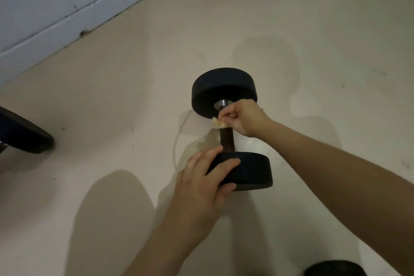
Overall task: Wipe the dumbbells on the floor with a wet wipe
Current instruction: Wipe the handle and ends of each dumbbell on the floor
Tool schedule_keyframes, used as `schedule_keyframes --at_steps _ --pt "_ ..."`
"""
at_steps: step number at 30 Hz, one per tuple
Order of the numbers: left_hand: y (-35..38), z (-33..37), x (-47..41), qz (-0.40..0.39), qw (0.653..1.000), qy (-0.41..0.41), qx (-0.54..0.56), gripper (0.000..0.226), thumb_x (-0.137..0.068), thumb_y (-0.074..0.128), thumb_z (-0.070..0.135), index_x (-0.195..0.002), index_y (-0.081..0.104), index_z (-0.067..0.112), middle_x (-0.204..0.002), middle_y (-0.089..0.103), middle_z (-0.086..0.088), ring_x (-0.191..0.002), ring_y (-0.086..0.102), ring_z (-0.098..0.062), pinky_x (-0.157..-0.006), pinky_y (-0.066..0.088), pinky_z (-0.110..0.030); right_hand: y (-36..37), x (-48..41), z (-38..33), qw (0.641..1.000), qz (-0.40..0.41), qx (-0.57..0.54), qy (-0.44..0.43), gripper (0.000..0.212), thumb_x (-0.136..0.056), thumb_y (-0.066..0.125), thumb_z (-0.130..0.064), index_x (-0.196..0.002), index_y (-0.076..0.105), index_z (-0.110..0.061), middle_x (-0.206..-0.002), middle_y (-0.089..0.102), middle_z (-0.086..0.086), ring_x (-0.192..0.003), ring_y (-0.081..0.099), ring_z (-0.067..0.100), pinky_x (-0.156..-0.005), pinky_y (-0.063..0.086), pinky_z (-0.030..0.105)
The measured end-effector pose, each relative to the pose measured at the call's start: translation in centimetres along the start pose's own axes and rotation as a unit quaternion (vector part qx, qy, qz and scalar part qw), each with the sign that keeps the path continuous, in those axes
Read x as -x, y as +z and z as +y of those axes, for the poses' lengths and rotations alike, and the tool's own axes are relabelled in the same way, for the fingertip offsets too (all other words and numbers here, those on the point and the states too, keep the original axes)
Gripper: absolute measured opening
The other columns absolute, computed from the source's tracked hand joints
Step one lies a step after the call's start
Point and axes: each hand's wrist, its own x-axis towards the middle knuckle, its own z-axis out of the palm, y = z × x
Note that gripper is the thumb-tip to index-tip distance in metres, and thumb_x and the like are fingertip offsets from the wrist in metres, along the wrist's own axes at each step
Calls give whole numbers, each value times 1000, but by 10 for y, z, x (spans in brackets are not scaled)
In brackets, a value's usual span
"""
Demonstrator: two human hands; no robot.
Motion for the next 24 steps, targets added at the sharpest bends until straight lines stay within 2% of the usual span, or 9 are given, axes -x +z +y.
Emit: schedule_keyframes --at_steps 3,6,8,9,11,14,18,19,24 --pt "4 2 2 0 1000 1 7 50 -83 48 41 -132 42 48 -140 40 9 -126 37 -15 -97 44 -42 0 34 4 992 -112 -1 -55 13 -88 65 -20 -95 75 -24 -83 65 -19 -79 60 -1 -76 46 19" --pt "8 6 -7 -9 1000 13 -8 52 -81 50 46 -132 40 50 -140 41 14 -126 40 -12 -92 46 -43 -4 9 13 996 1 54 -66 20 -92 59 -24 -107 72 -22 -100 71 -7 -93 63 10 -86 49 26" --pt "10 9 -11 -21 1000 13 6 56 -81 52 49 -135 36 50 -143 38 19 -130 36 -7 -98 42 -42 -7 -11 18 992 88 80 -42 23 -95 54 -25 -111 70 -21 -106 71 -2 -98 63 18 -89 49 30" --pt "11 9 -11 -26 999 4 25 58 -80 54 50 -135 34 50 -145 34 21 -134 32 -4 -104 38 -38 -7 -13 21 993 98 56 -31 22 -95 54 -25 -109 71 -21 -106 71 -2 -97 63 18 -90 49 32" --pt "11 8 -7 -20 997 -30 73 59 -77 59 53 -131 35 55 -146 28 25 -137 27 -1 -107 31 -27 -6 5 27 998 34 17 -48 19 -92 59 -21 -104 73 -21 -99 72 -3 -91 64 13 -87 50 30" --pt "15 13 -10 -10 992 -51 111 56 -73 61 56 -125 40 60 -137 33 33 -131 35 0 -104 36 -22 -7 41 35 991 -74 26 -110 16 -88 65 -21 -101 75 -21 -95 73 -5 -86 64 7 -83 51 25" --pt "23 26 -22 -24 995 -25 94 56 -76 62 51 -129 45 52 -129 43 28 -123 44 -7 -96 45 -36 -26 7 49 995 68 17 -71 18 -93 58 -21 -98 75 -20 -89 72 -4 -82 65 12 -77 52 29" --pt "23 29 -24 -34 995 -17 87 55 -77 61 50 -130 46 50 -130 43 27 -123 44 -7 -96 45 -38 -28 5 54 995 76 11 -57 18 -93 58 -21 -97 75 -21 -87 71 -6 -81 64 12 -75 50 27" --pt "21 44 -40 -66 994 3 84 54 -78 62 43 -130 48 46 -135 47 27 -125 44 1 -99 43 -38 -34 53 66 984 -142 -38 -98 16 -86 68 -21 -101 74 -22 -90 71 -12 -83 64 1 -82 52 22"
